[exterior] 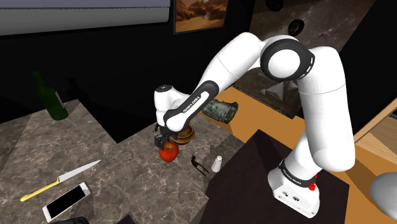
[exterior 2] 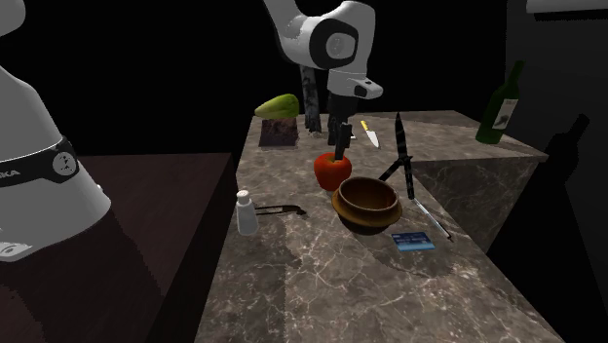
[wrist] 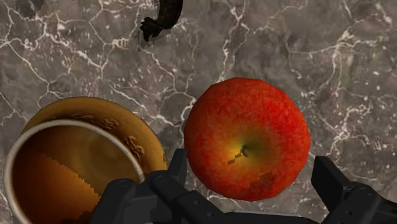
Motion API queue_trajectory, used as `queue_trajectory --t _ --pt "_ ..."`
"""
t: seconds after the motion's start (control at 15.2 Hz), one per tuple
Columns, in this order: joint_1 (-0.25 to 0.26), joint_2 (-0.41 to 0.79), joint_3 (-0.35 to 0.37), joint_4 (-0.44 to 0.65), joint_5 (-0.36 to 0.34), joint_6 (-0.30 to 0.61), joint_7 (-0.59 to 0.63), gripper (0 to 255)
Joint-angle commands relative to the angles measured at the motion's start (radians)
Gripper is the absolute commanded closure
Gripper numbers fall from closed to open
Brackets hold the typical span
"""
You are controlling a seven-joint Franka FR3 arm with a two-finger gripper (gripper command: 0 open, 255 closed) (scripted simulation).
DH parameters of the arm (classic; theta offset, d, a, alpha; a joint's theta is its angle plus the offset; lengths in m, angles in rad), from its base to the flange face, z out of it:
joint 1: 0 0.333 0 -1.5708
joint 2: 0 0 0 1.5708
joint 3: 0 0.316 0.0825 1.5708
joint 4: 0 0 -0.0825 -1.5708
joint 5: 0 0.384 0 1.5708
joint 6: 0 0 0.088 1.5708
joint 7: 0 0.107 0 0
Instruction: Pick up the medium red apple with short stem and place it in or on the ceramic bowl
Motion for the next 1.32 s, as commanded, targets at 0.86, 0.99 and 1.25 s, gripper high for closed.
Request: queue_trajectory --t 0.86,0.99,1.25 --pt "0.001 0.008 -0.001 0.002 -0.002 0.007 0.001 255" --pt "0.002 0.008 -0.001 0.002 -0.002 0.007 0.001 255" --pt "-0.003 -0.026 0.005 -0.006 0.005 -0.019 -0.002 255"
